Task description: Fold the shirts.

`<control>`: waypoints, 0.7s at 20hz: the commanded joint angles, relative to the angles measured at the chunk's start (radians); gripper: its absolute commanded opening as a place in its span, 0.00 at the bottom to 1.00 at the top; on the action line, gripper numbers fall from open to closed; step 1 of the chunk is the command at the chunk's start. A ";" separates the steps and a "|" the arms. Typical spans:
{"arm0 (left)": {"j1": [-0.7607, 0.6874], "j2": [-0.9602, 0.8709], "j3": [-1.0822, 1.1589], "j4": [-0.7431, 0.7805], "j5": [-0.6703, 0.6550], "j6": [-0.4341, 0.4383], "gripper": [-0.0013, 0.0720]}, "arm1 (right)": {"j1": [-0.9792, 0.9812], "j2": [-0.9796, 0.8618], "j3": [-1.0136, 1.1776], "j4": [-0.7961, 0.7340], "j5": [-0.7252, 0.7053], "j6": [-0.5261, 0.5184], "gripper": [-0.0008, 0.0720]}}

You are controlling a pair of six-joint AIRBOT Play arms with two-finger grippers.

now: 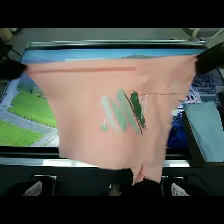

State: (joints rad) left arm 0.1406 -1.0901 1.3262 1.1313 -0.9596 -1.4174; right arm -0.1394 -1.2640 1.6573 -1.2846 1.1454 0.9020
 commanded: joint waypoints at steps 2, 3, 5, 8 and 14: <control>-0.011 -0.351 -0.023 0.002 0.088 0.017 0.06 | 0.001 -0.372 -0.003 0.158 -0.252 0.074 0.04; -0.011 -0.412 -0.002 0.002 0.108 0.016 0.06 | 0.001 -0.423 -0.003 0.218 -0.331 0.074 0.04; -0.011 -0.511 0.051 0.002 0.130 0.016 0.06 | 0.001 -0.500 -0.003 0.344 -0.422 0.074 0.04; -0.012 -0.603 0.104 -0.029 0.132 0.016 0.06 | 0.001 -0.580 -0.003 0.425 -0.386 0.074 0.04; 0.026 -0.632 0.154 -0.075 -0.078 -0.023 0.74 | -0.054 -0.529 0.010 0.392 -0.169 -0.008 0.78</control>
State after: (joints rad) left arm 0.1421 -1.7008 1.4422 1.0710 -0.8890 -1.4212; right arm -0.1616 -1.8194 1.6592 -0.8955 0.8494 0.9463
